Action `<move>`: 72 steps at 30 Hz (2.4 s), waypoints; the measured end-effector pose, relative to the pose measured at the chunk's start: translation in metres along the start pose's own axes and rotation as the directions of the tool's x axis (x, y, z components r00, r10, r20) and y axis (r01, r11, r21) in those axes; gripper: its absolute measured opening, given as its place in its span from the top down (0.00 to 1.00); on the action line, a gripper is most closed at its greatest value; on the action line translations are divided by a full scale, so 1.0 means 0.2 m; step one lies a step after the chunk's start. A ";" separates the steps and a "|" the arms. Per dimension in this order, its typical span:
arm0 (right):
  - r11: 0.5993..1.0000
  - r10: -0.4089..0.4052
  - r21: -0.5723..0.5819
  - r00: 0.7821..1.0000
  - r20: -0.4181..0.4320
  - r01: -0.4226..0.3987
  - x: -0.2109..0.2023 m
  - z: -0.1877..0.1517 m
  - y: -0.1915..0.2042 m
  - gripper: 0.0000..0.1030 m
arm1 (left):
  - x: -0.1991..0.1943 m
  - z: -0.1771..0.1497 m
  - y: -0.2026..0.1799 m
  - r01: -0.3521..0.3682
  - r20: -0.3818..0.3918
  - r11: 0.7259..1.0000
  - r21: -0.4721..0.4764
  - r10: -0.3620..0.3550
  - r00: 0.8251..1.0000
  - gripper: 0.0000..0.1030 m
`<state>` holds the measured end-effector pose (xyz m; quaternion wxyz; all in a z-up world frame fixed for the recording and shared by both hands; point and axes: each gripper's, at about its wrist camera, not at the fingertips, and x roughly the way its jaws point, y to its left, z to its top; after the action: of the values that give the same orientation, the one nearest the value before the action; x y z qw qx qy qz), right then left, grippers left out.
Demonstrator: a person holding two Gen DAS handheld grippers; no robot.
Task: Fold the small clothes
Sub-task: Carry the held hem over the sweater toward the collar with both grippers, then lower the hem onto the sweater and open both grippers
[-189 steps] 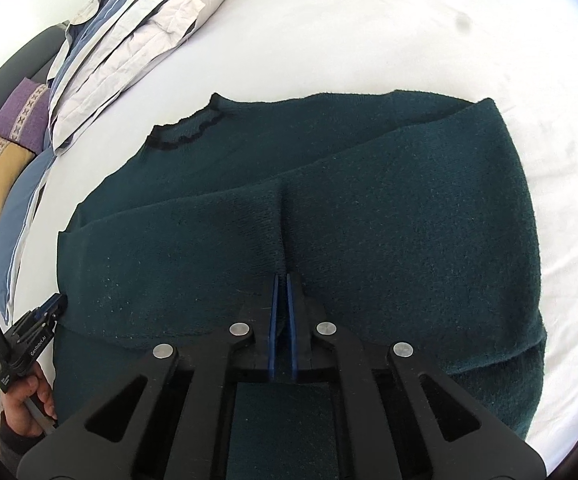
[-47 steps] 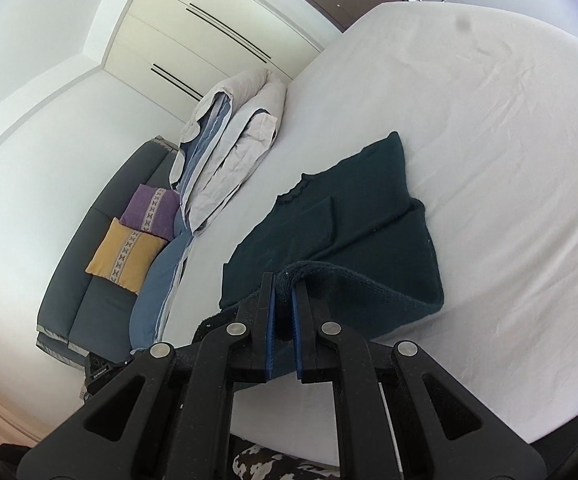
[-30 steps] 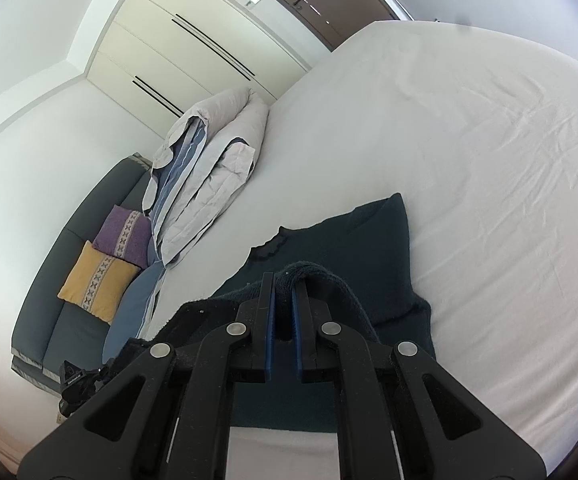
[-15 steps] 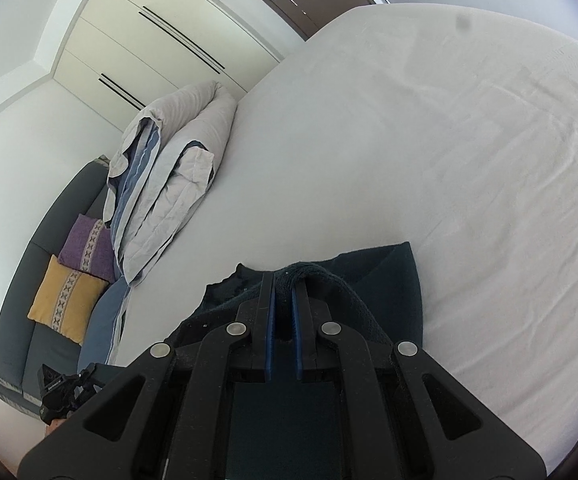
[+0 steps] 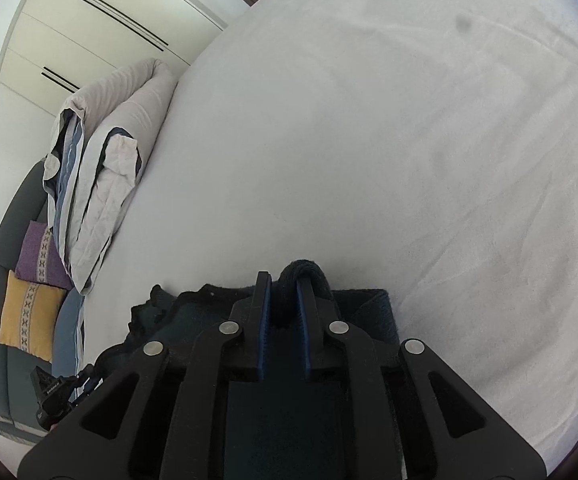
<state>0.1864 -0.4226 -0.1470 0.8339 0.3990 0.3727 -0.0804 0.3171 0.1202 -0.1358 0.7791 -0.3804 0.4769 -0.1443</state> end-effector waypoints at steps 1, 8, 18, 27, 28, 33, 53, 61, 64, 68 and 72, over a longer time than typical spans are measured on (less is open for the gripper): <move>1.000 -0.008 -0.022 1.000 0.017 0.008 -0.01 -0.01 0.02 0.62 | -0.02 -0.01 0.00 0.002 0.008 1.000 0.007 -0.002 1.000 0.50; 0.998 -0.025 -0.055 0.995 0.101 0.031 -0.20 -0.07 0.10 0.27 | -0.18 -0.05 0.00 -0.001 0.056 1.000 0.012 0.001 0.998 0.36; 0.959 -0.096 -0.254 0.987 0.131 0.127 -0.50 -0.41 0.18 0.30 | -0.35 -0.43 -0.12 -0.075 0.082 0.971 0.228 0.058 0.995 0.36; 0.931 -0.169 -0.305 0.978 0.122 0.199 -0.71 -0.75 0.02 0.52 | -0.41 -0.66 -0.03 -0.203 0.131 0.934 0.293 0.171 0.977 0.36; 0.927 -0.183 -0.310 0.977 0.112 0.209 -0.70 -0.77 0.01 0.52 | -0.42 -0.68 0.00 -0.210 0.128 0.937 0.280 0.181 0.975 0.36; 0.923 -0.217 -0.301 0.971 0.104 0.238 -0.70 -0.85 -0.06 0.55 | -0.46 -0.72 0.10 -0.222 0.130 0.940 0.258 0.194 0.972 0.37; 0.899 -0.246 -0.348 0.964 0.100 0.266 -0.75 -0.93 -0.08 0.77 | -0.46 -0.79 0.12 -0.273 0.148 0.896 0.350 0.235 0.961 0.81; 0.893 -0.249 -0.359 0.963 0.105 0.270 -0.78 -0.92 -0.07 0.94 | -0.47 -0.80 0.10 -0.277 0.149 0.887 0.369 0.237 0.960 0.91; 0.902 -0.239 -0.344 0.965 0.106 0.261 -0.80 -0.92 -0.08 0.94 | -0.49 -0.81 0.11 -0.271 0.150 0.889 0.369 0.231 0.961 0.92; 0.918 -0.224 -0.315 0.970 0.090 0.241 -0.83 -0.92 -0.10 0.95 | -0.50 -0.81 0.12 -0.267 0.147 0.890 0.369 0.228 0.963 0.92; 0.916 -0.237 -0.312 0.968 0.087 0.252 -0.83 -0.94 -0.12 0.95 | -0.50 -0.81 0.13 -0.262 0.141 0.892 0.367 0.226 0.964 0.92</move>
<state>-0.0456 -0.3305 -0.1244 0.8797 0.2064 0.4077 -0.1318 0.1246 0.1220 -0.1339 0.8718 -0.1646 0.4462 -0.1174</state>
